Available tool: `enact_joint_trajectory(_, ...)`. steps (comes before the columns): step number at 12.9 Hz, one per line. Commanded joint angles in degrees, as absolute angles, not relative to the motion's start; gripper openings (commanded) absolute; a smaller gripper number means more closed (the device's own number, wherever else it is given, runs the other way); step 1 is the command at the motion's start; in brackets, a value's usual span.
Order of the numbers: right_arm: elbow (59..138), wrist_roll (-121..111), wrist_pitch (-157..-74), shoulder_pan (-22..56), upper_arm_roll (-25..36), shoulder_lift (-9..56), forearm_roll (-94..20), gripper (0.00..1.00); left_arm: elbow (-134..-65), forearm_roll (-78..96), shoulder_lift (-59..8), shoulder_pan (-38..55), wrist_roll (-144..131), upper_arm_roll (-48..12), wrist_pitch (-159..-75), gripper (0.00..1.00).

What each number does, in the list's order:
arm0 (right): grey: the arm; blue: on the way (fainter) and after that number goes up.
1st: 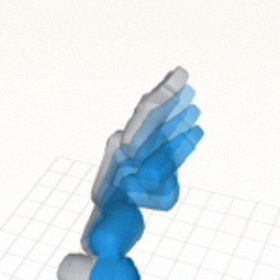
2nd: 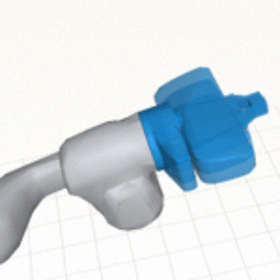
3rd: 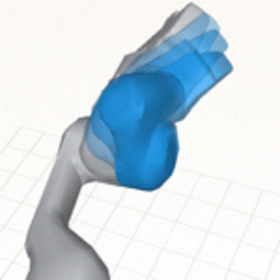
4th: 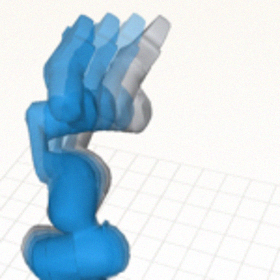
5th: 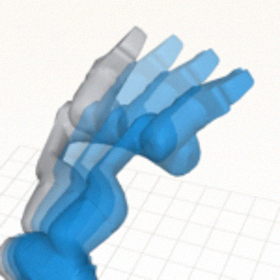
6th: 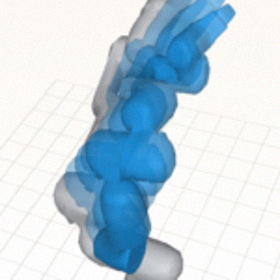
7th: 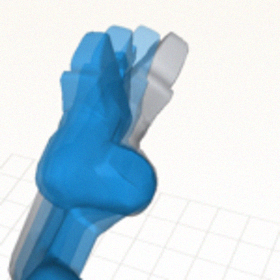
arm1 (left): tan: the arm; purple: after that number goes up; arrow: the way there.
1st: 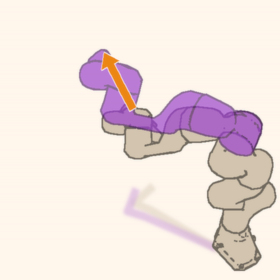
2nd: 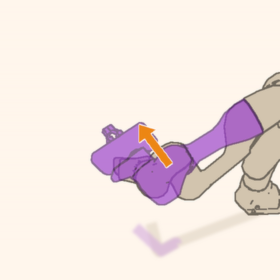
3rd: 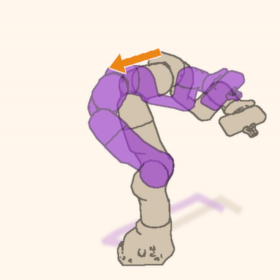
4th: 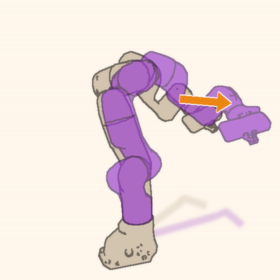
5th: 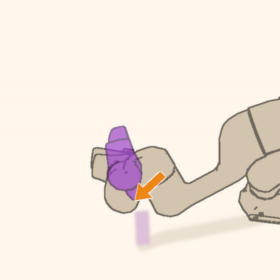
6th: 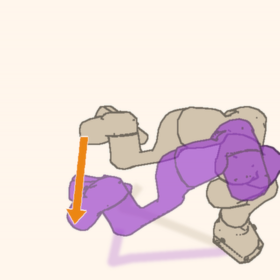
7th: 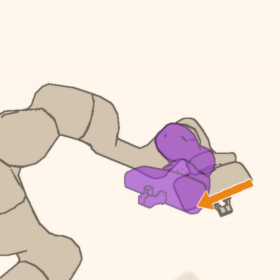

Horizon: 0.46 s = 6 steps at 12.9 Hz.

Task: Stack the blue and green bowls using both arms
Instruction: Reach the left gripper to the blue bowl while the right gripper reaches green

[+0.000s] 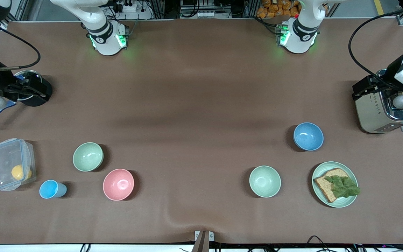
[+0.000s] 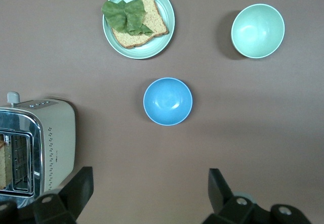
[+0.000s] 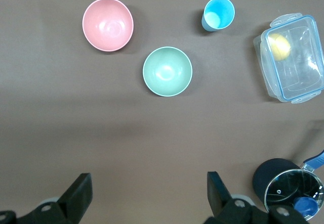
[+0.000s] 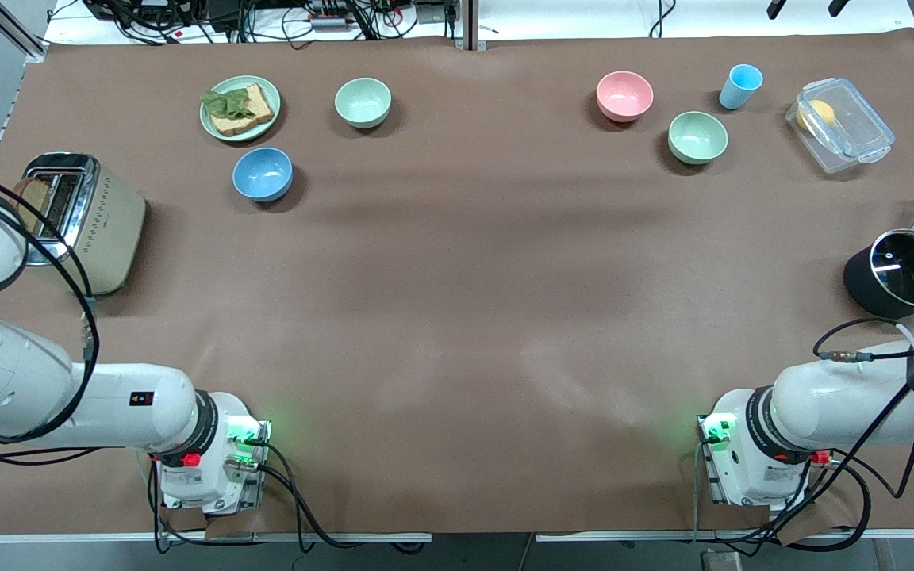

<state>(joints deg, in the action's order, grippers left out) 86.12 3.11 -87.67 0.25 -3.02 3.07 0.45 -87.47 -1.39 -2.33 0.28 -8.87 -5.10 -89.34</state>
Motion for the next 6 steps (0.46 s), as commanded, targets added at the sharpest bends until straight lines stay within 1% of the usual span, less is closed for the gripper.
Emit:
enact_joint_trajectory(1, 86.3, 3.5, -86.1, 0.6, -2.6, 2.0, -0.3, 1.00, -87.2, -2.6, -1.8, -0.2, -7.1, -5.4, -88.2, 1.00)
enact_joint_trajectory(5, 86.4, 3.3, -84.7, 0.7, -2.6, 2.0, -0.3, 1.00, -87.3, -2.4, -2.3, -0.7, -7.2, -5.1, -88.3, 1.00)
enact_joint_trajectory(6, 86.8, 3.2, -84.3, 0.4, -2.4, 2.7, -0.4, 1.00, -87.7, -2.6, -3.3, -0.5, -7.4, -4.9, -88.6, 1.00)
